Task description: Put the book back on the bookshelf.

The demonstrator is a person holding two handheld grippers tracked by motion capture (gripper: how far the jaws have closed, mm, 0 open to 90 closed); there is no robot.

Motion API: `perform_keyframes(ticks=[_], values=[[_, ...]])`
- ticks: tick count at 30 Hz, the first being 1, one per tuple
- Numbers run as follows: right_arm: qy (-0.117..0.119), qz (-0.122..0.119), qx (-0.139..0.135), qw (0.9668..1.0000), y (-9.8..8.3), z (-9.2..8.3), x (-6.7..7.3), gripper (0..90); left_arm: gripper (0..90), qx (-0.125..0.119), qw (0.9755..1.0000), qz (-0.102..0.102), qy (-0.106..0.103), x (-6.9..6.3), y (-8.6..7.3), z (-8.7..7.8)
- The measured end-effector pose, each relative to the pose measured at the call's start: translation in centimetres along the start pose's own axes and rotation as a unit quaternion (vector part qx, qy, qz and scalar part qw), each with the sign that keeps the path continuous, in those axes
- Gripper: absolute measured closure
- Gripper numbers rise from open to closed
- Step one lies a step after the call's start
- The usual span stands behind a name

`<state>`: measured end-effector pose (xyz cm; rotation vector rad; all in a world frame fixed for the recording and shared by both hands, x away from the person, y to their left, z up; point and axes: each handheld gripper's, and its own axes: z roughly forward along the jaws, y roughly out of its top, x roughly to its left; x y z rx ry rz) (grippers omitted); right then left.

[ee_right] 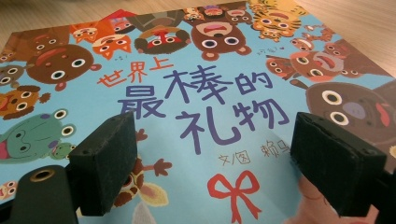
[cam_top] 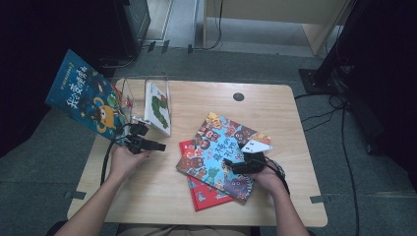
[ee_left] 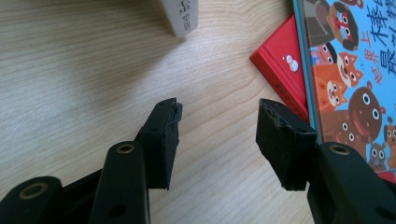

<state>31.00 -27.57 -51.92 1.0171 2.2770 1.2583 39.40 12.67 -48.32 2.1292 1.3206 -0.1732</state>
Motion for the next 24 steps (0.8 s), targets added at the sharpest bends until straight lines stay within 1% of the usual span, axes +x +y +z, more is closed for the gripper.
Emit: perform_keyframes(ticks=[1,2,4,6,10,13,16,19,20,21,24], values=[[-0.004,0.002,0.000,1.0000,0.0,0.0,0.0,14.7,49.2,0.000,1.0000,0.001,0.000,0.0,0.1,0.2],[-0.006,0.003,0.000,1.0000,-0.1,-0.1,0.1,14.6,49.2,0.000,1.0000,0.004,0.005,-0.1,0.1,0.4],[-0.010,0.007,0.000,0.9999,-0.1,-0.1,0.2,14.4,49.4,0.003,0.9997,0.017,0.017,-0.2,0.2,0.7],[-0.020,0.011,-0.001,0.9997,-0.1,-0.2,0.4,14.2,49.5,0.009,0.9997,0.020,0.015,-0.2,0.2,1.0],[-0.026,0.015,-0.001,0.9995,-0.2,-0.2,0.6,14.1,49.8,-0.002,0.9996,0.026,0.013,0.0,0.3,1.2],[-0.034,0.021,-0.001,0.9992,-0.1,-0.1,0.8,14.0,50.0,-0.012,0.9992,0.033,0.020,-0.1,0.2,1.3],[-0.041,0.025,-0.003,0.9988,-0.1,-0.1,0.9,13.9,49.4,-0.018,0.9993,0.030,0.016,-0.1,0.1,1.3],[-0.043,0.026,-0.002,0.9987,-0.1,-0.1,1.0,14.0,50.7,-0.030,0.9988,0.030,0.026,-0.2,-0.1,1.4],[-0.042,0.027,-0.002,0.9987,-0.1,-0.1,1.0,14.3,50.9,-0.033,0.9986,0.031,0.026,-0.3,-0.2,1.5],[-0.043,0.027,-0.002,0.9987,-0.1,-0.2,1.0,15.4,50.9,-0.036,0.9985,0.030,0.027,-0.4,-0.3,1.5],[-0.038,0.023,-0.010,0.9990,-0.3,-0.4,0.9,25.1,50.3,-0.040,0.9982,0.035,0.026,-0.4,-0.4,1.5]])
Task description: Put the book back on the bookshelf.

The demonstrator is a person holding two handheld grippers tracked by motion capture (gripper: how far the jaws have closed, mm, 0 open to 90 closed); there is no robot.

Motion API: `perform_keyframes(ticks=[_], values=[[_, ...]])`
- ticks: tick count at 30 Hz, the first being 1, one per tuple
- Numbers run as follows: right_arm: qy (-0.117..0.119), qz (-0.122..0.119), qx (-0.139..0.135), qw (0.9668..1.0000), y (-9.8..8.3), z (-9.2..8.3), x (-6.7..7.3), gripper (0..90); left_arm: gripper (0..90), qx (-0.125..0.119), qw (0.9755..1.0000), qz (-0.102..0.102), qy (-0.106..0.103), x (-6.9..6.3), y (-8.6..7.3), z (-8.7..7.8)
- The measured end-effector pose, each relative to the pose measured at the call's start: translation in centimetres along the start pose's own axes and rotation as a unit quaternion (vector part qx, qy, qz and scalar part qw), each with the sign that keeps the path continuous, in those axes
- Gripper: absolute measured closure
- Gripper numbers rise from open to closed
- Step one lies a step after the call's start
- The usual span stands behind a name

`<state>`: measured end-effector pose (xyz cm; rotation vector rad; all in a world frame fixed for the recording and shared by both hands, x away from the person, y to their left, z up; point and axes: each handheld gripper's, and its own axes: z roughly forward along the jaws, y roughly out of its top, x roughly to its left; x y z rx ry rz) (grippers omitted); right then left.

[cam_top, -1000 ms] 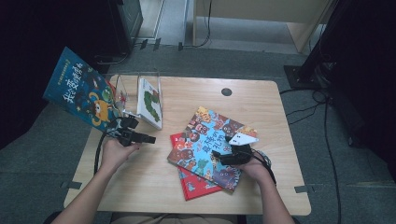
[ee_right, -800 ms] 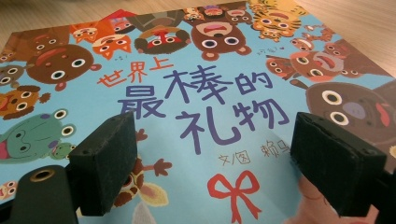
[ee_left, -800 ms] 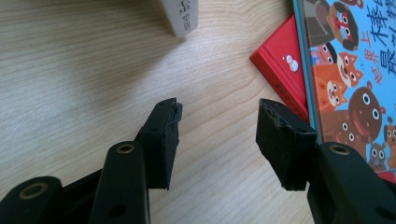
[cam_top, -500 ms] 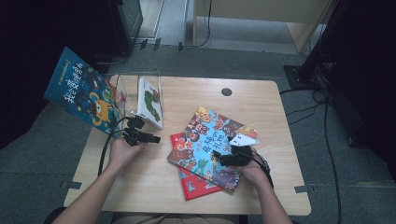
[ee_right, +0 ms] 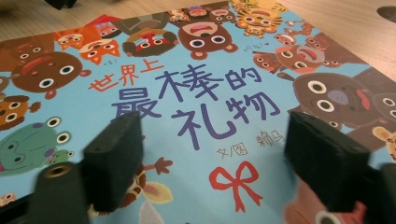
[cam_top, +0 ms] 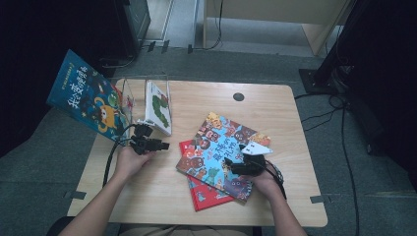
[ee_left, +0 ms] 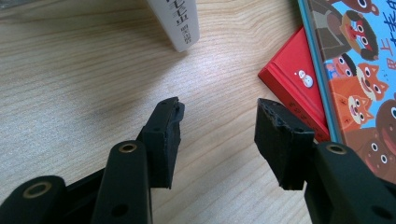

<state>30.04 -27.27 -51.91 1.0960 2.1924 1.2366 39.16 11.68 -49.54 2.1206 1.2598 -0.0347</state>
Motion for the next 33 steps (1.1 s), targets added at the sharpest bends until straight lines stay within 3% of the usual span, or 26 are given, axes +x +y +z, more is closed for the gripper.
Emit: perform_keyframes(ticks=[5,8,12,14,17,21,24,27,29,33], values=[[-0.003,0.004,-0.005,1.0000,-0.2,-0.4,-0.3,39.6,49.6,-0.016,0.9985,0.051,0.015,-0.5,-0.7,0.1],[-0.009,0.011,0.000,0.9999,-0.1,-0.7,-0.6,49.5,44.5,-0.021,0.9993,0.031,0.008,-0.5,-0.8,0.1],[-0.011,0.032,0.005,0.9994,0.0,-1.0,-1.0,56.8,44.5,-0.020,0.9995,0.024,-0.002,-0.2,-0.7,0.1],[-0.013,0.037,0.024,0.9989,0.4,-1.3,-1.2,61.7,44.4,-0.019,0.9996,0.022,-0.007,-0.1,-0.7,0.0],[-0.011,0.056,0.036,0.9977,0.6,-1.4,-1.5,62.4,44.3,-0.020,0.9995,0.017,-0.017,0.2,-0.7,0.0],[-0.012,0.062,0.044,0.9970,0.7,-1.7,-1.7,59.7,41.9,-0.018,0.9995,0.010,-0.023,0.2,-0.6,0.0],[-0.015,0.053,0.045,0.9975,0.8,-2.0,-1.8,69.3,46.3,-0.004,0.9998,0.014,-0.010,0.0,-0.3,-0.1],[-0.016,0.049,0.033,0.9982,0.8,-2.6,-2.1,76.8,50.1,0.012,0.9997,0.000,-0.021,0.2,0.0,-0.2],[-0.025,0.051,0.029,0.9980,0.8,-3.1,-2.4,81.7,52.7,0.017,0.9997,-0.001,-0.016,0.1,0.2,-0.3],[-0.031,0.063,0.033,0.9970,0.4,-3.7,-3.0,85.4,57.1,0.010,0.9988,-0.016,-0.044,0.1,0.5,-0.8]])
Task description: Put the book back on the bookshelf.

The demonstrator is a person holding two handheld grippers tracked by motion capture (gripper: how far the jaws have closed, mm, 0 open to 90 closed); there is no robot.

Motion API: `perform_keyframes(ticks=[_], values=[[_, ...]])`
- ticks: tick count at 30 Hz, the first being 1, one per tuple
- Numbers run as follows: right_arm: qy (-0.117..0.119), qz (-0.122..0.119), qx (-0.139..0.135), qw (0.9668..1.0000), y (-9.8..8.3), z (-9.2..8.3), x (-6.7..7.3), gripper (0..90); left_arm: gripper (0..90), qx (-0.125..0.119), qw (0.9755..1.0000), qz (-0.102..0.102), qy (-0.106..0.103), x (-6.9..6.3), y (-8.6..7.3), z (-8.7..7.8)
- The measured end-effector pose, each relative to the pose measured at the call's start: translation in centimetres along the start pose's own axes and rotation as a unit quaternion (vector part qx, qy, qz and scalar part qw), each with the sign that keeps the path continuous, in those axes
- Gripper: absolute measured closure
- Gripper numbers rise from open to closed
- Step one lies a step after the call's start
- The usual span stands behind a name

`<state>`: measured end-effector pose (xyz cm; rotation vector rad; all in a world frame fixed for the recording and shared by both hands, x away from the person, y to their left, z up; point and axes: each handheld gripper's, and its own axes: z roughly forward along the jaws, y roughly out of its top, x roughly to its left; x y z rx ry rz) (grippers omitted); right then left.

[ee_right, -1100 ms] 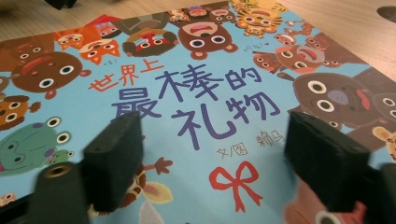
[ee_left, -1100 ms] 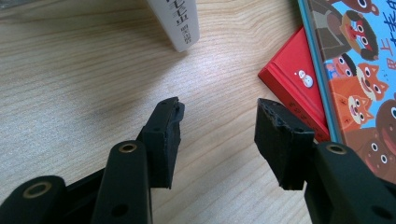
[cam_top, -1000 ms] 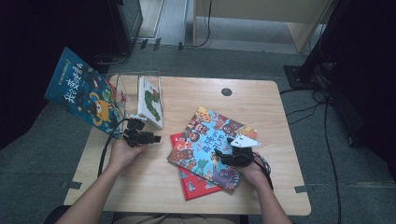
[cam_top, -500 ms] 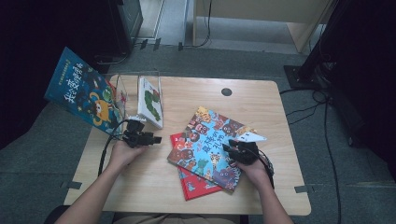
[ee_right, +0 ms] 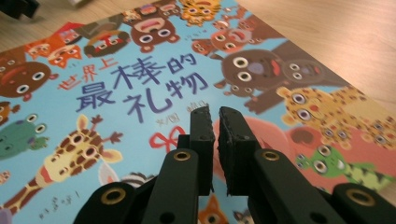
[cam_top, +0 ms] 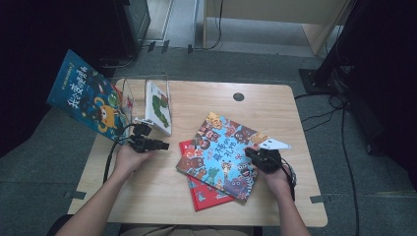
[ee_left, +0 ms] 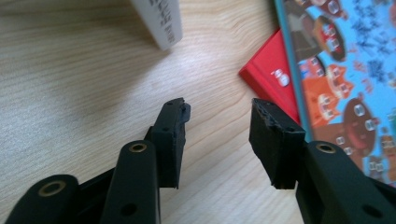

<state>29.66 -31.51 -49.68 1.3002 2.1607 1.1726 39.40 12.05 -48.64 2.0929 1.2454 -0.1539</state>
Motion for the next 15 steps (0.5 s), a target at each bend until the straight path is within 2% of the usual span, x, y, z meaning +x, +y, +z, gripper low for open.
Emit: perform_keyframes(ticks=[1,4,8,15], values=[[0.001,0.006,0.003,1.0000,-0.1,-0.1,-0.1,86.0,58.9,0.000,1.0000,0.002,-0.001,-0.1,0.1,-0.1],[-0.001,0.003,0.006,1.0000,-0.3,-0.4,-0.3,87.7,59.6,0.004,0.9999,0.013,-0.005,-0.6,0.3,-0.1],[-0.008,0.010,0.009,0.9999,-0.6,-0.9,-0.7,89.7,54.5,0.006,0.9997,0.023,-0.011,-1.6,0.9,0.2],[-0.022,0.024,0.018,0.9993,-1.3,-1.8,-1.3,89.8,56.4,0.010,0.9987,0.040,-0.030,-3.1,1.9,0.8]])
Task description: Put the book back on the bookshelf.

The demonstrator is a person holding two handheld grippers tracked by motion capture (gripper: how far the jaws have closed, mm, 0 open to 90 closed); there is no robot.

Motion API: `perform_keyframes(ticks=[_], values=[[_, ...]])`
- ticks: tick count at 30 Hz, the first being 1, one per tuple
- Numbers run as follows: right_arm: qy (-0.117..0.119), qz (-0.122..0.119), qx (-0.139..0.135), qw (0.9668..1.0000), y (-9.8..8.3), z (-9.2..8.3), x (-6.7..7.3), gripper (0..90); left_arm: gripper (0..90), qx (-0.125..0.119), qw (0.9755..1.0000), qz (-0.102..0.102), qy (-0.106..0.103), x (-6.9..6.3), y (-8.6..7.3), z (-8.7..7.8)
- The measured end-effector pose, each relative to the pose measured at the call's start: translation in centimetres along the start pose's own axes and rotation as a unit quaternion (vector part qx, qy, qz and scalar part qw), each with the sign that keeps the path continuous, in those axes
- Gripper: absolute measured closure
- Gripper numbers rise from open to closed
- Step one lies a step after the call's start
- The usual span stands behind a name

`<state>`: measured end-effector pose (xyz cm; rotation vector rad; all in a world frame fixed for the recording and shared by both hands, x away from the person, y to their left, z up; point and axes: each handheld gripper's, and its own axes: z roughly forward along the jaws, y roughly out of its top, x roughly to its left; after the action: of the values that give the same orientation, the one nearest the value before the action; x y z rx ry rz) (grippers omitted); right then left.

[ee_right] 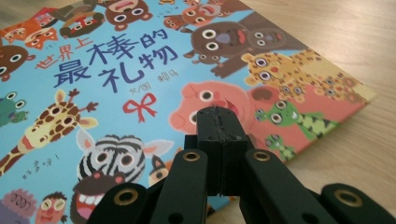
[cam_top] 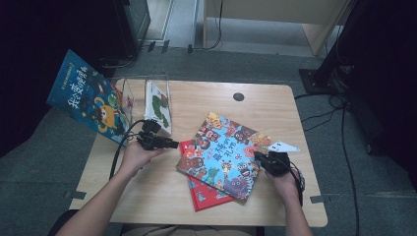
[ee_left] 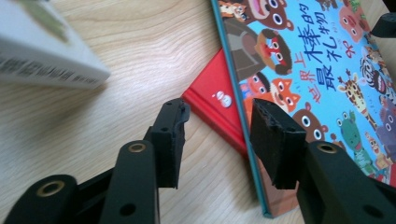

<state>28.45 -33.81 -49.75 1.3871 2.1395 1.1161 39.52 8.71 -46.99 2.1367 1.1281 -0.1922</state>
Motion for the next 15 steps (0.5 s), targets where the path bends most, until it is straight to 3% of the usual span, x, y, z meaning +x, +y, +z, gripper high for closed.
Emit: perform_keyframes(ticks=[10,15], values=[[-0.017,0.015,0.016,0.9996,-1.1,-0.9,-0.8,90.0,69.0,0.014,0.9998,0.006,-0.012,-0.5,1.0,1.2],[-0.023,0.022,0.020,0.9993,-1.5,-1.5,-1.0,90.0,65.0,0.022,0.9995,0.012,-0.019,-0.9,1.4,1.9]])
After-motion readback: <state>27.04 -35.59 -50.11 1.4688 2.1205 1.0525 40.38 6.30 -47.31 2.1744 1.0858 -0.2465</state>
